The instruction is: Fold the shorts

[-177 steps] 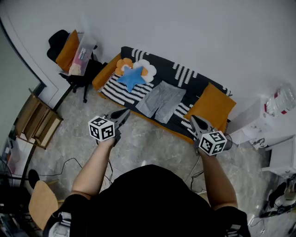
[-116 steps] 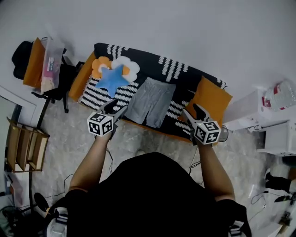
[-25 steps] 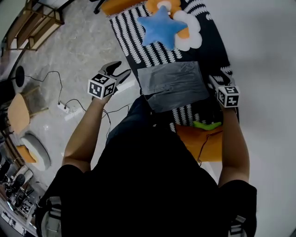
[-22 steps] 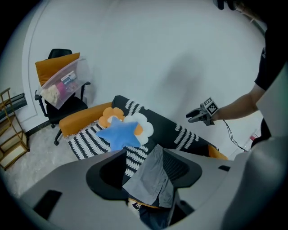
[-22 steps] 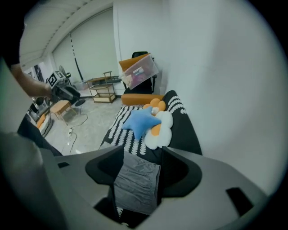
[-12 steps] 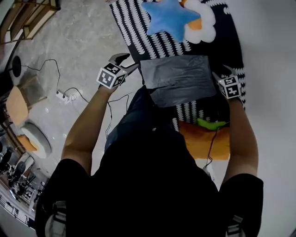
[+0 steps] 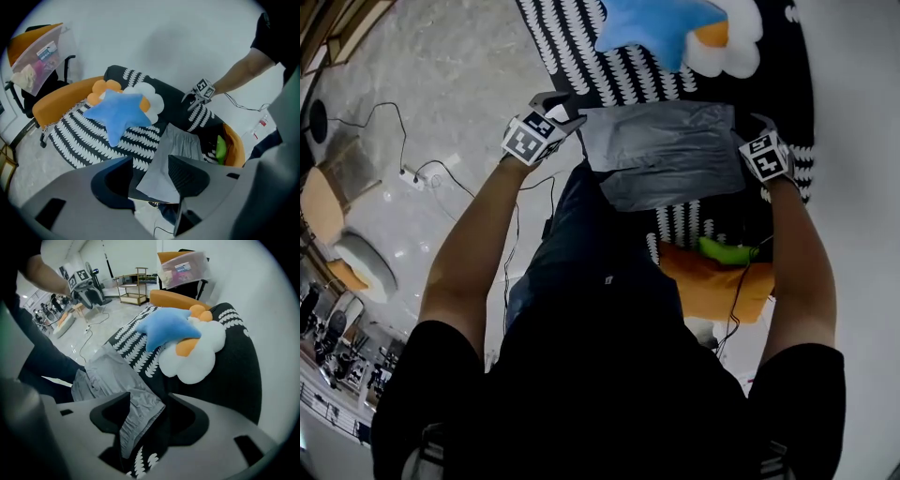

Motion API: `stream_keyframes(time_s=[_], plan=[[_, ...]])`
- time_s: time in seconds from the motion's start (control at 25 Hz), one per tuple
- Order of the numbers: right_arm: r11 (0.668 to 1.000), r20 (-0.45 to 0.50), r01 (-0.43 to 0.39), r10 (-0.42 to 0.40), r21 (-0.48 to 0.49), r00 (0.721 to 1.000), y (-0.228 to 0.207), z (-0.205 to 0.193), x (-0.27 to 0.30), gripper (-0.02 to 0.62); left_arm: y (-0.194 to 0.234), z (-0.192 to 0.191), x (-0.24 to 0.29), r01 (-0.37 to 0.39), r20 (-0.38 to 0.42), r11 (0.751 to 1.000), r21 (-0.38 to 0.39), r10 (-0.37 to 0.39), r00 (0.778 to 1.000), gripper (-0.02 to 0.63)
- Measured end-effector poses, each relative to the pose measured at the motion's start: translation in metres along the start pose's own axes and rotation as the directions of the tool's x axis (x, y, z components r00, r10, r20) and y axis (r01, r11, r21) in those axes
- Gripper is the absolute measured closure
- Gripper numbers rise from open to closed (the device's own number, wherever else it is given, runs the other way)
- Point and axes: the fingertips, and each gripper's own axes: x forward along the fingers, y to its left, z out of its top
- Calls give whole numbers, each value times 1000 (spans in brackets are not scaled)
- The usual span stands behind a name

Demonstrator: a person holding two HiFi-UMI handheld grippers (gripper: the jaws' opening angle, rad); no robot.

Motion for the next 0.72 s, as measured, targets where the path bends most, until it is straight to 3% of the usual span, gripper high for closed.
stream_keyframes(time_s=[0.28,0.72], plan=[[991,-89,-24,12,-131,996,-15,-5,58,356,14,-52,66,57,-88,992,115,-47,995,377],[966,-227,-89,33,-243,973,-29,-31,133,405,39,-117,139,87,-195,978,188,-50,980,413]])
